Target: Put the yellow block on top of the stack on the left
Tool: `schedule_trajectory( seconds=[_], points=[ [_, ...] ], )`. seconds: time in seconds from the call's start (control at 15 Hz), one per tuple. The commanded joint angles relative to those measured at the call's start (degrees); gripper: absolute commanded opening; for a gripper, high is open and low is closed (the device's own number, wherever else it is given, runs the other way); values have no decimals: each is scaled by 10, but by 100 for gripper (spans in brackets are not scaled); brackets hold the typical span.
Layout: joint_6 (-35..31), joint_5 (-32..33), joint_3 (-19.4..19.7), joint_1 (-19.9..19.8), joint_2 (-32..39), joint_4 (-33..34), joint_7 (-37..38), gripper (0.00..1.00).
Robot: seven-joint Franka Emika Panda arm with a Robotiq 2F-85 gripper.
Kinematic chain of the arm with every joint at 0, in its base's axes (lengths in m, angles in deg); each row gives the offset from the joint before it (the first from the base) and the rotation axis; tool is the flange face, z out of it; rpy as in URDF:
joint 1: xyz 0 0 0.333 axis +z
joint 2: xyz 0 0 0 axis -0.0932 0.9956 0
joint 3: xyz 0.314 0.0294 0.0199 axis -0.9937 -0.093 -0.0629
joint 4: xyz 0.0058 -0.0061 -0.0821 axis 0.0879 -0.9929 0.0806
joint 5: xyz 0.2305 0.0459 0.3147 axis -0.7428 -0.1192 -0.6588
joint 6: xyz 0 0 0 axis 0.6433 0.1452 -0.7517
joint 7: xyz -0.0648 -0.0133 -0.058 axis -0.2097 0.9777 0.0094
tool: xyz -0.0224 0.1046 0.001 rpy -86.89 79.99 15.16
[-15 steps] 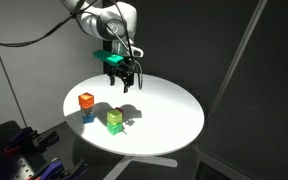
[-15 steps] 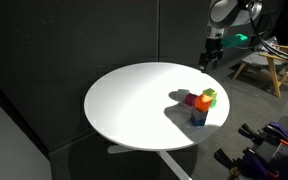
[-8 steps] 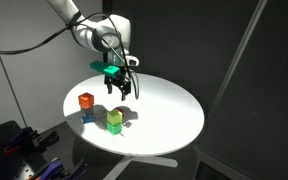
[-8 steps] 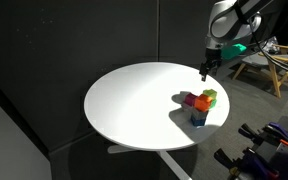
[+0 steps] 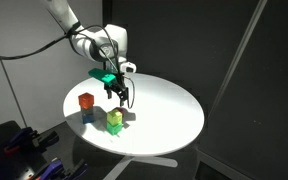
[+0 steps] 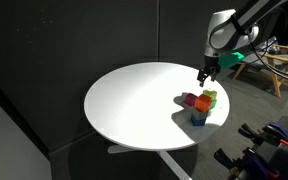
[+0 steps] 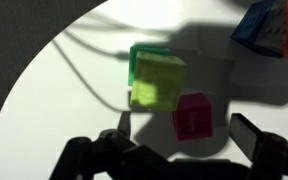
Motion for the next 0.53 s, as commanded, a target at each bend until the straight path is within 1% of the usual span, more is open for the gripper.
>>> schedule_trajectory(
  seconds=[0.0,0.47],
  points=[
    [-19,5,1,1,14,3,38,100],
    [-22,7,5,2,42,13,73,100]
  ],
)
